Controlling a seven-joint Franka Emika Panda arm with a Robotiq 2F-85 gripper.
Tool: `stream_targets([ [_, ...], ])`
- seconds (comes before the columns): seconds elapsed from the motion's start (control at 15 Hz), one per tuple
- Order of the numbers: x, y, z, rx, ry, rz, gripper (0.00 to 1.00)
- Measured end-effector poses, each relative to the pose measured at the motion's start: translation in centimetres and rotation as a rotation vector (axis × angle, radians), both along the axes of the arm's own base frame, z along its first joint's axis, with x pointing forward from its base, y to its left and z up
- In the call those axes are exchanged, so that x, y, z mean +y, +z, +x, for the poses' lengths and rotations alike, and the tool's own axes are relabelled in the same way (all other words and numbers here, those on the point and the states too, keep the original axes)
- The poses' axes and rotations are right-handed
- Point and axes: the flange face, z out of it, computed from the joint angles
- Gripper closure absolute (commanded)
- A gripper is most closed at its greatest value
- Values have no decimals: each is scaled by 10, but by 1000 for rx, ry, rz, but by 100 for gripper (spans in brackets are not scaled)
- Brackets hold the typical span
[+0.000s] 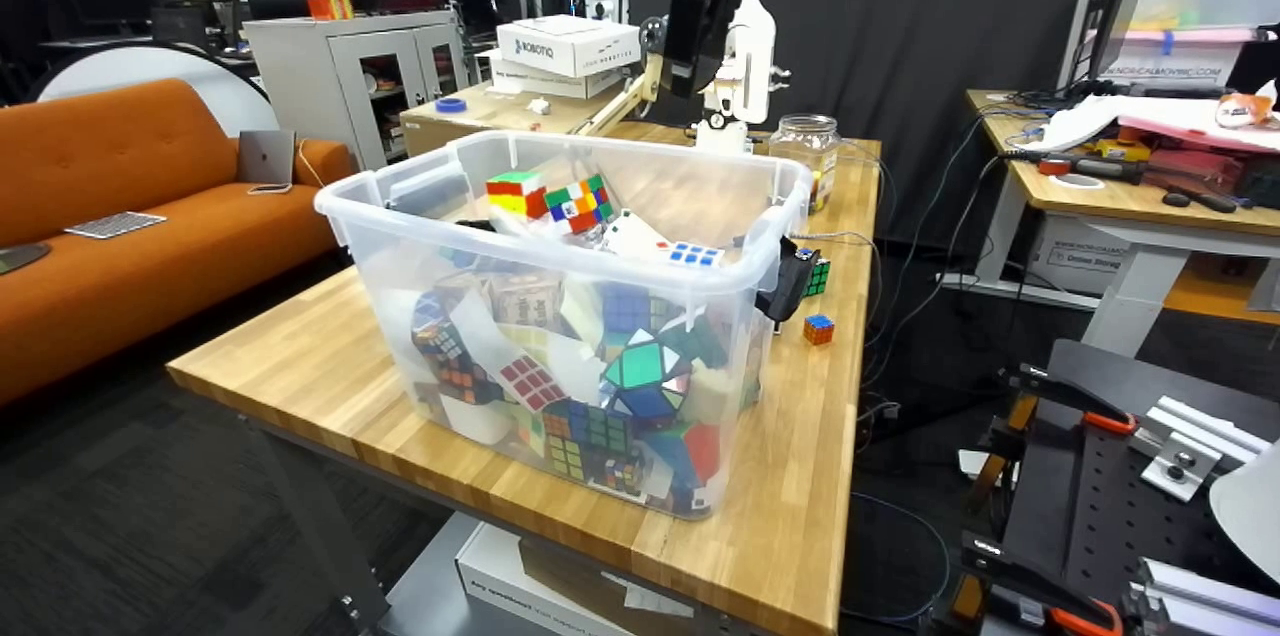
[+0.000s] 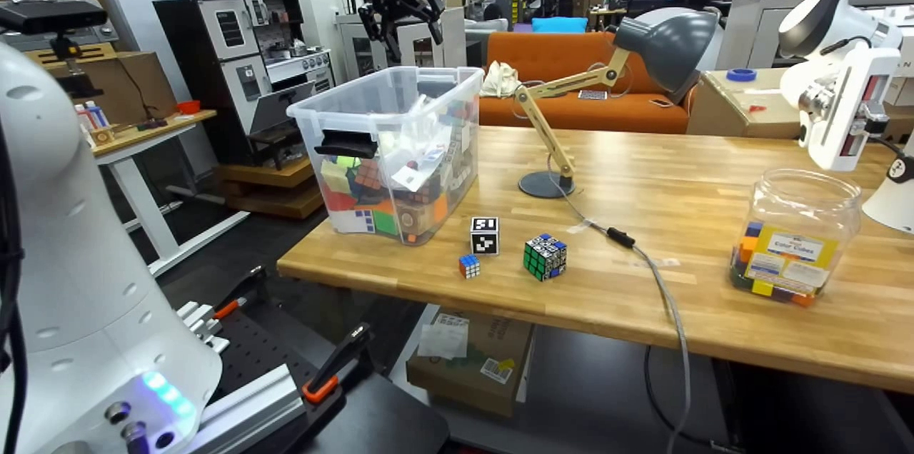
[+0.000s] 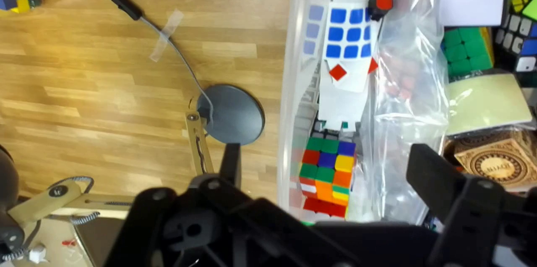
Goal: Take out a Rubik's cube from the container on the left and put it on the table, turn off the lamp
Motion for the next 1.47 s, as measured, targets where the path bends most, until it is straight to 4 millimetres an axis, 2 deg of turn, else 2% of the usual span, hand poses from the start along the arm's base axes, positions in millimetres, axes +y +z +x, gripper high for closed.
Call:
stream_targets([
  [0.2, 30, 0, 25, -48, -18, -7, 0],
  [0.33, 40, -8, 38, -55, -37, -10, 0],
  [1.13, 38, -6, 37, -60, -46, 2, 0],
  [1.33, 49, -9, 46, -58, -55, 107, 0],
  [1.47, 54, -17, 60, -45, -107, 165, 0],
])
